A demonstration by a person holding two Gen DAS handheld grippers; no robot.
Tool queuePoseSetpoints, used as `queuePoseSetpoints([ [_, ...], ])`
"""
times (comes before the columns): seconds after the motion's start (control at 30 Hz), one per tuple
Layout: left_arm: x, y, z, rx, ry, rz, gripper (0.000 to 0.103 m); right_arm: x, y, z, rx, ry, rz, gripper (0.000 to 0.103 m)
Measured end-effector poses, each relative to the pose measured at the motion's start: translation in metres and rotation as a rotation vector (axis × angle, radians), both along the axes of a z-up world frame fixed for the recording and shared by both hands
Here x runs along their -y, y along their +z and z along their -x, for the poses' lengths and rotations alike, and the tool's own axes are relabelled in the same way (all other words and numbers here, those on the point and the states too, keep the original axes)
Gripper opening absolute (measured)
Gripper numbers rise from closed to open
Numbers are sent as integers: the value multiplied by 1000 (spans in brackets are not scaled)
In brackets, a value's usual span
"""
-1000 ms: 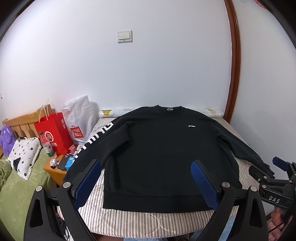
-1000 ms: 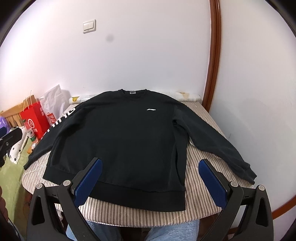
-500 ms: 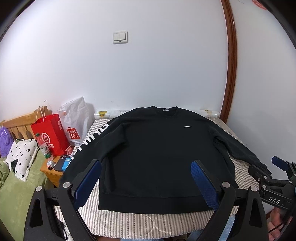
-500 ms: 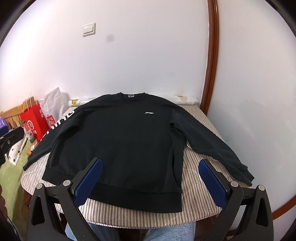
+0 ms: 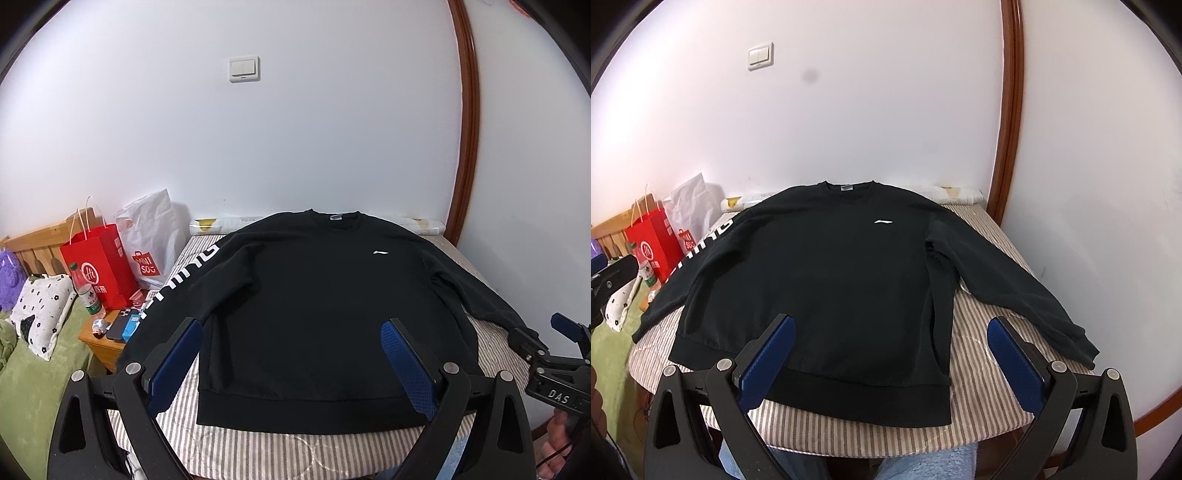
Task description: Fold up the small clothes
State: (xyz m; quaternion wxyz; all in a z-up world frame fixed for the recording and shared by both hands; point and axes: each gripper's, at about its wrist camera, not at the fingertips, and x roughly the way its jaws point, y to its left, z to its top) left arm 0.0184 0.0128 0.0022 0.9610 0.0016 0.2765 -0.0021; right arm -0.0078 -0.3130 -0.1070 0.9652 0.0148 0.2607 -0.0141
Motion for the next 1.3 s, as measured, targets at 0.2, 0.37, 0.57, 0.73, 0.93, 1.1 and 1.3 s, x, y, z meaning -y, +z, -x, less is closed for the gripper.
queuePoseSetpoints([
  [0.2,-10,-8,-16,7,-14,26,98,-2,1,-6,33,-2,30,102],
  [0.37,-24,-26,-36,-20,-12,60,98,-1,-2,-22,35,6,-7,102],
  [0.57,-60,-60,-63,-91,24,163,98,-4,-17,-52,13,6,18,102],
  [0.73,-98,-93,-81,-177,90,235,97,-4,-35,-81,-52,22,14,102],
  [0.93,-147,-132,-84,-207,154,404,96,-2,-56,-115,-99,38,-10,101],
  [1.1,-180,-159,-88,-215,184,602,95,-9,-73,-134,-124,76,23,99],
  [1.3,-198,-184,-106,-221,236,707,89,-13,-90,-153,-180,101,35,99],
])
